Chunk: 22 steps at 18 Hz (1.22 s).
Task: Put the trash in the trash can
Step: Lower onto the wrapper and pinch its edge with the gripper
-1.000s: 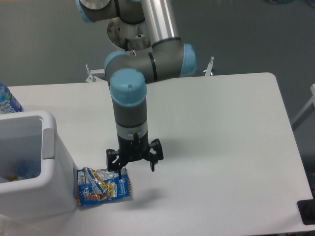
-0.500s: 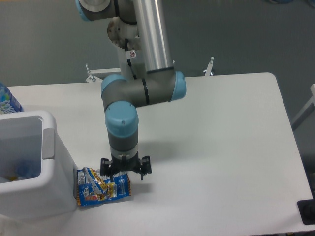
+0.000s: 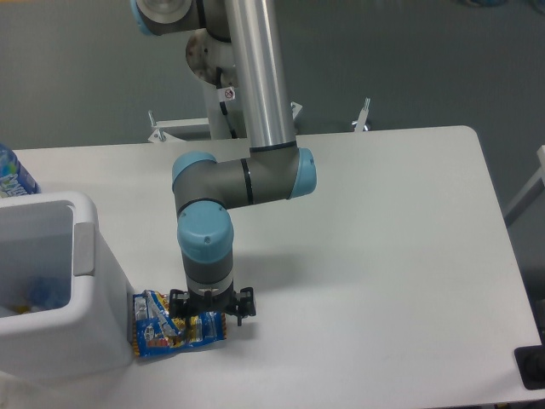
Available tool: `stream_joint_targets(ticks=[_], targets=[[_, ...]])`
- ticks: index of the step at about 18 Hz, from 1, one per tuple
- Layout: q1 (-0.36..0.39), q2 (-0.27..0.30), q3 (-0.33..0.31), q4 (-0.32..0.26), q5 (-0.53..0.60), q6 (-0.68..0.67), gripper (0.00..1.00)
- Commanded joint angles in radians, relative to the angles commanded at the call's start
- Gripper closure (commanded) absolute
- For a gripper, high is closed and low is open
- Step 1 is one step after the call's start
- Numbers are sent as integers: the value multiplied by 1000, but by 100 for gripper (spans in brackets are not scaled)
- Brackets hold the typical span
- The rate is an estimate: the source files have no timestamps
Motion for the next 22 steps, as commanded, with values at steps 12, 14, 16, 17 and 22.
stream_joint_targets(ticks=[12, 14, 16, 17, 22], targets=[[-20, -12, -3, 2, 2, -9, 0], [-20, -14, -5, 2, 2, -6, 0], [-20, -17, -5, 2, 2, -6, 0], [-20, -17, -3, 2, 2, -6, 0], [-21, -15, -3, 2, 2, -9, 12]])
